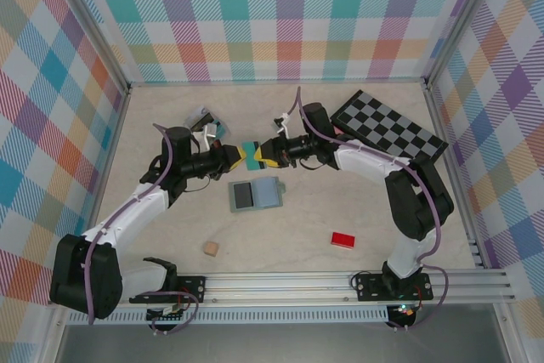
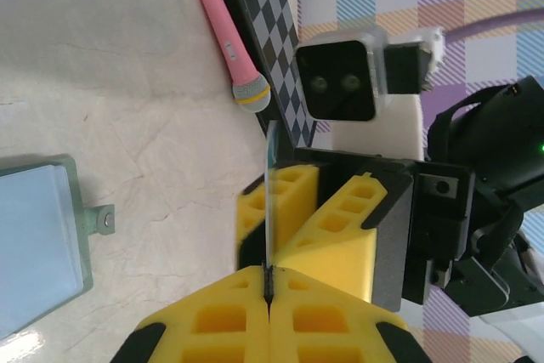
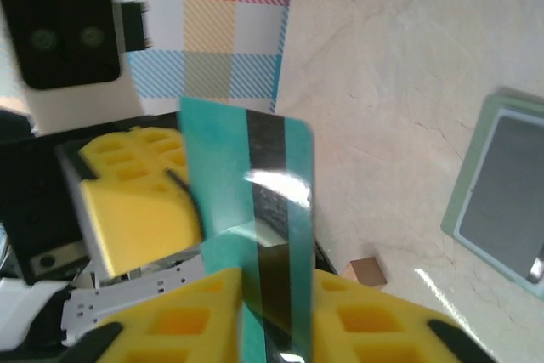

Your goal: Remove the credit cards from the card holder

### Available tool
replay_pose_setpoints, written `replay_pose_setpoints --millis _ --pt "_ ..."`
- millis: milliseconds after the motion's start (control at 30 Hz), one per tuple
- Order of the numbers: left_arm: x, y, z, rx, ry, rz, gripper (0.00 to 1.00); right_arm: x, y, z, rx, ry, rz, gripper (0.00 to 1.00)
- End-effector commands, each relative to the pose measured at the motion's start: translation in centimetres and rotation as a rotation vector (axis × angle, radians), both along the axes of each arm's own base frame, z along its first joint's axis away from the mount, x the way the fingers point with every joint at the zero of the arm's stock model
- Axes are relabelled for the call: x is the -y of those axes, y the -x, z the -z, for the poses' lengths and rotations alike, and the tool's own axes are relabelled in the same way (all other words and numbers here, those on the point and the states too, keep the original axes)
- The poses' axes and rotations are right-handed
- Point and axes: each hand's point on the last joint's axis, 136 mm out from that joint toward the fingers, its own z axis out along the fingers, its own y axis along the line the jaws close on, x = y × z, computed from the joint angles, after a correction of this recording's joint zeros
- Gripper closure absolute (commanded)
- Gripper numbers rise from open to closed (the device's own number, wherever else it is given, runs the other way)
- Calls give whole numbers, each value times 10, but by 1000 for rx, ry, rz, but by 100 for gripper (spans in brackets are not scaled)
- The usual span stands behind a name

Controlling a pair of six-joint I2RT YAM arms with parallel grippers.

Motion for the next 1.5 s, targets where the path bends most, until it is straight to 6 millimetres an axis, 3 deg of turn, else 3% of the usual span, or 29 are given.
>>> replay_pose_setpoints --millis 0,133,433,600,767,1033,1267,1467 --pt "2 2 -21 63 56 13 91 -1 6 -24 37 -60 -29 84" --pt "5 0 -31 98 89 18 79 -3 7 -27 31 -74 -34 86" --pt "16 -2 -33 113 95 38 77 -10 11 -32 21 -100 -55 86" --pt "16 -5 -28 105 86 30 84 -10 11 -32 19 -98 -55 85" --pt "12 -6 -21 102 33 9 100 -5 10 -24 29 -45 -26 78" --pt "-19 -10 -1 110 -312 -39 100 38 -7 0 90 191 136 31" --pt "-51 -20 -7 165 -656 -17 100 86 -25 24 128 357 262 21" --pt "-78 -45 -18 309 -967 40 100 127 -41 36 144 422 359 8"
